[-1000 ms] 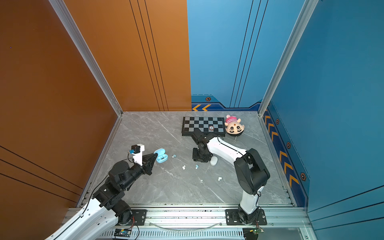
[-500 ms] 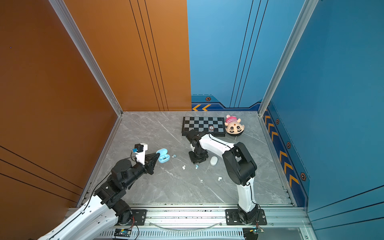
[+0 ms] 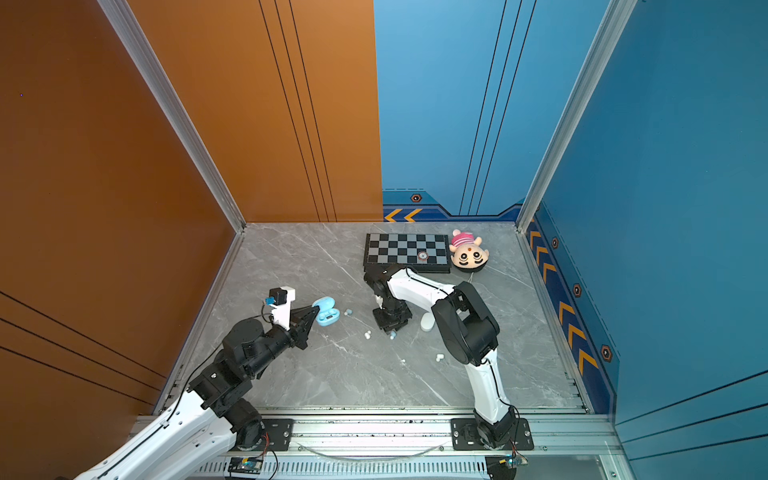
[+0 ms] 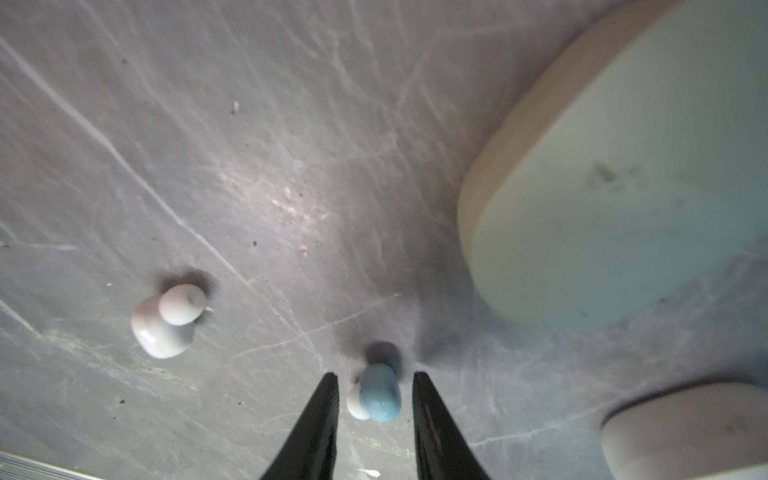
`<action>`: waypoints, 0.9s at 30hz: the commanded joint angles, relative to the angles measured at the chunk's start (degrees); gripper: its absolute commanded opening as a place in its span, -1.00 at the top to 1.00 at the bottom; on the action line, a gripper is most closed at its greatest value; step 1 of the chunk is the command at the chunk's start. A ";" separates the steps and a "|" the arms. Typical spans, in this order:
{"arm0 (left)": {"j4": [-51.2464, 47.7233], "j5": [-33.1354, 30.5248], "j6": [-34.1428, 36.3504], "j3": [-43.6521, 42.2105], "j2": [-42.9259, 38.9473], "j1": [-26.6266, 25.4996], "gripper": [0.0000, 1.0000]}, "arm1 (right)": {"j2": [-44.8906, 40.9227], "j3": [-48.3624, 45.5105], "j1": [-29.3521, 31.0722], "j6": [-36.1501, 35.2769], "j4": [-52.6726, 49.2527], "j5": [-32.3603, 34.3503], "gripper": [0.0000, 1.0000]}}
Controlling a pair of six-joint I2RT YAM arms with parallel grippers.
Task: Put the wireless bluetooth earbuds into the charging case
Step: 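Lower the right gripper onto a light blue earbud and close on it, then lift the earbud with the right gripper toward the case in the left gripper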
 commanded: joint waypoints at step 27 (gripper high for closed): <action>10.58 1.03 10.49 2.65 9.57 -2.08 1.00 | -11.80 4.51 -4.60 4.56 -2.91 -2.29 0.65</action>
